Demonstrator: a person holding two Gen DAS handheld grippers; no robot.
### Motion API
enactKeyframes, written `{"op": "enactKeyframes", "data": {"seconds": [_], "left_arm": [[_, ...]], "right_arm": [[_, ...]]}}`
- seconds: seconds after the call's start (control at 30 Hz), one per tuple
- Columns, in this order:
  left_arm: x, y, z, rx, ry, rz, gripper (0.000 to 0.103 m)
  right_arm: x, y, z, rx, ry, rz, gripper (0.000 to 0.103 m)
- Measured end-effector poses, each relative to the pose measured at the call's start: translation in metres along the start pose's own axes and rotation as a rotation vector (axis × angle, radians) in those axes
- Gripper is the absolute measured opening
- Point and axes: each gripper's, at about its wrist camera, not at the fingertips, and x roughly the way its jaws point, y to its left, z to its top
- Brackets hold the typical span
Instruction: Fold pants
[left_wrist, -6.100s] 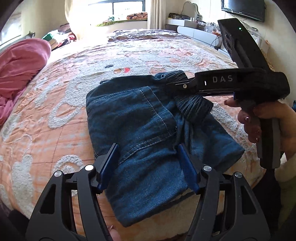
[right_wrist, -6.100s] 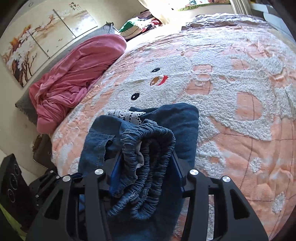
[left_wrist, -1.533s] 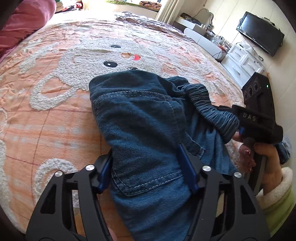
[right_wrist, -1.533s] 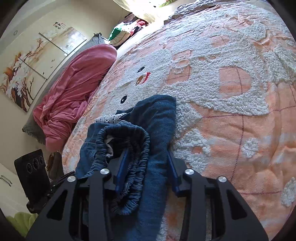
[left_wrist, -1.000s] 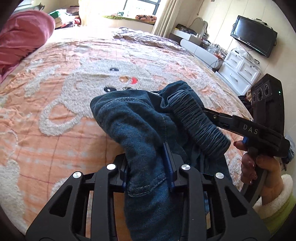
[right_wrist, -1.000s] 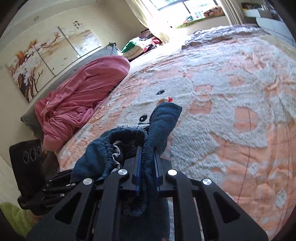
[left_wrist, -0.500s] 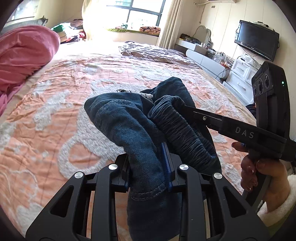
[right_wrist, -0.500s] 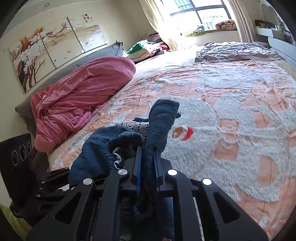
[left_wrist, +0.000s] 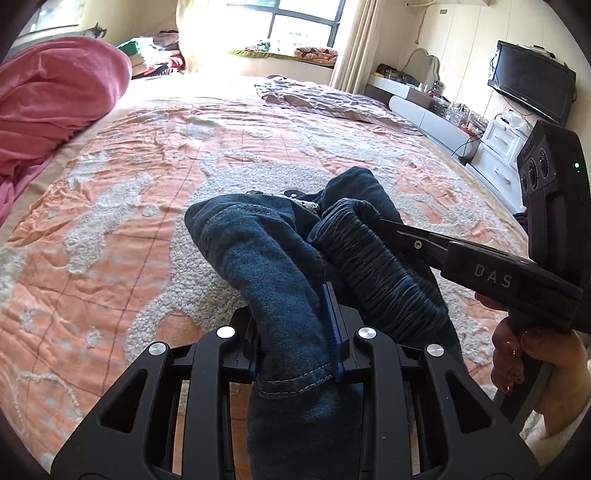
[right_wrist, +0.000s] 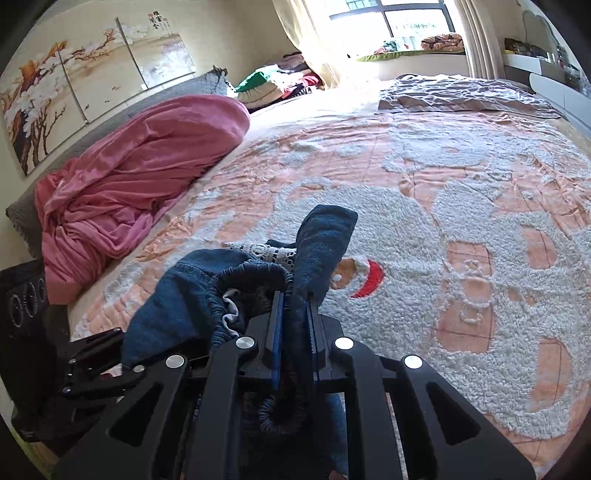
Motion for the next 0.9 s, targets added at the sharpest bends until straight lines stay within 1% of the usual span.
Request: {"op": "enactKeyframes", "data": {"seconds": [0.07, 0.2, 0.3, 0.37, 0.4, 0.43, 0.57, 0.63, 0.73, 0.8, 0.9], "left_arm": [[0.003, 0.002, -0.001, -0.002, 0.005, 0.005, 0.02], [0.007, 0.007, -0.005, -0.014, 0.017, 0.012, 0.02], [0.009, 0.01, -0.007, -0.029, 0.029, 0.007, 0.022], [0.01, 0.011, -0.009, -0.028, 0.034, 0.011, 0.025], [0.011, 0.012, -0.01, -0.029, 0.037, 0.014, 0.026], [0.012, 0.012, -0.01, -0.031, 0.04, 0.015, 0.027], [0.013, 0.015, -0.012, -0.042, 0.049, 0.019, 0.032], [0.014, 0.016, -0.013, -0.045, 0.052, 0.018, 0.033], [0.013, 0.017, -0.013, -0.045, 0.052, 0.021, 0.035], [0.013, 0.017, -0.014, -0.043, 0.053, 0.024, 0.036], [0.012, 0.017, -0.014, -0.044, 0.053, 0.024, 0.043]], "right_arm": [[0.005, -0.007, -0.002, 0.016, 0.01, -0.011, 0.011], [0.012, -0.027, -0.007, 0.091, 0.038, -0.03, 0.011], [0.018, -0.039, -0.012, 0.133, 0.068, -0.046, 0.016], [0.02, -0.041, -0.015, 0.14, 0.082, -0.061, 0.017], [0.022, -0.042, -0.015, 0.134, 0.087, -0.087, 0.024], [0.022, -0.042, -0.016, 0.134, 0.088, -0.11, 0.028], [0.02, -0.043, -0.017, 0.136, 0.086, -0.144, 0.039], [0.018, -0.041, -0.018, 0.124, 0.085, -0.147, 0.041], [0.013, -0.04, -0.02, 0.123, 0.086, -0.159, 0.048], [0.008, -0.041, -0.022, 0.133, 0.082, -0.163, 0.063], [0.0, -0.043, -0.025, 0.134, 0.079, -0.153, 0.068]]}}
